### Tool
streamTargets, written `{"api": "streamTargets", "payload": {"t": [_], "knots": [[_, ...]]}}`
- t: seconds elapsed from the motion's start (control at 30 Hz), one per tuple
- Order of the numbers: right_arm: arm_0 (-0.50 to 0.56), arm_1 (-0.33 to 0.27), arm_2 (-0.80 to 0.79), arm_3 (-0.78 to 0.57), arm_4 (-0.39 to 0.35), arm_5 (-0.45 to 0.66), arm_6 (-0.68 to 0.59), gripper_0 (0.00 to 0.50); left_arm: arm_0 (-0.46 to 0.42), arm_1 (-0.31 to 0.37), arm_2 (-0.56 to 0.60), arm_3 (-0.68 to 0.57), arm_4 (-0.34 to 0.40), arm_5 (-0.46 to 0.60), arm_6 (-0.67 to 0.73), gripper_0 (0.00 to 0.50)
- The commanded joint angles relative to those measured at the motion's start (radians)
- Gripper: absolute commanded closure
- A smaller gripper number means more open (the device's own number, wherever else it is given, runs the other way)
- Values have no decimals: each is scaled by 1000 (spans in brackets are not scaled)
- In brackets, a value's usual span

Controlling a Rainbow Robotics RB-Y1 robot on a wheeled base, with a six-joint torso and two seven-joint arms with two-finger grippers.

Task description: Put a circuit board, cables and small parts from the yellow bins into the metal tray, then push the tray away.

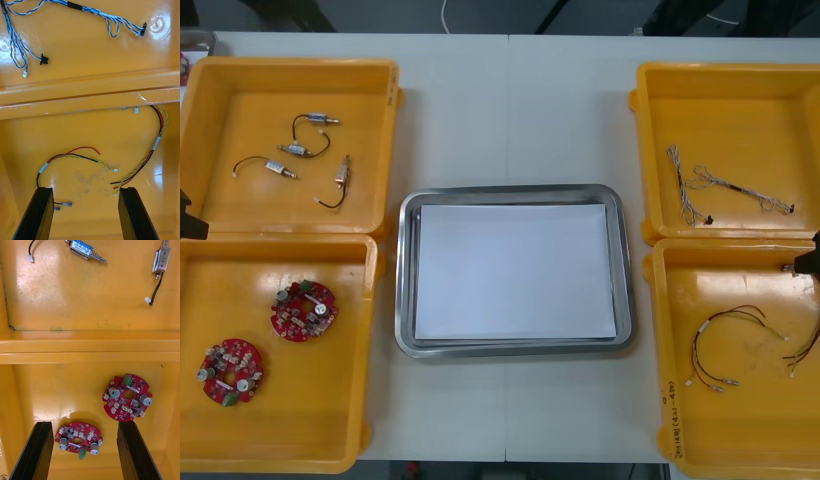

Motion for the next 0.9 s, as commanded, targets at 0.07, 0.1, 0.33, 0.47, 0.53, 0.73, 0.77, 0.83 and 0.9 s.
{"api": "streamTargets", "payload": {"t": [0.07, 0.1, 0.33, 0.47, 0.53, 0.73, 0.77, 0.83, 0.9], "knots": [[13, -40, -9, -9, -8, 3, 28, 0, 20, 47, 22, -31, 7, 6, 0, 0], [13, -40, -9, -9, -8, 3, 28, 0, 20, 47, 22, -31, 7, 6, 0, 0], [13, -40, -9, -9, -8, 3, 28, 0, 20, 47, 22, -31, 7, 6, 0, 0], [13, -40, -9, -9, -8, 3, 28, 0, 20, 47, 22, -31, 7, 6, 0, 0], [13, -40, -9, -9, -8, 3, 28, 0, 20, 47, 22, -31, 7, 6, 0, 0], [13, -40, -9, -9, -8, 3, 28, 0, 20, 47, 22, -31, 7, 6, 0, 0], [13, -40, -9, -9, -8, 3, 28, 0, 20, 47, 22, -31, 7, 6, 0, 0], [13, -40, -9, -9, -8, 3, 28, 0, 20, 47, 22, -31, 7, 6, 0, 0], [13, -40, -9, -9, -8, 3, 28, 0, 20, 47, 22, -31, 7, 6, 0, 0]]}}
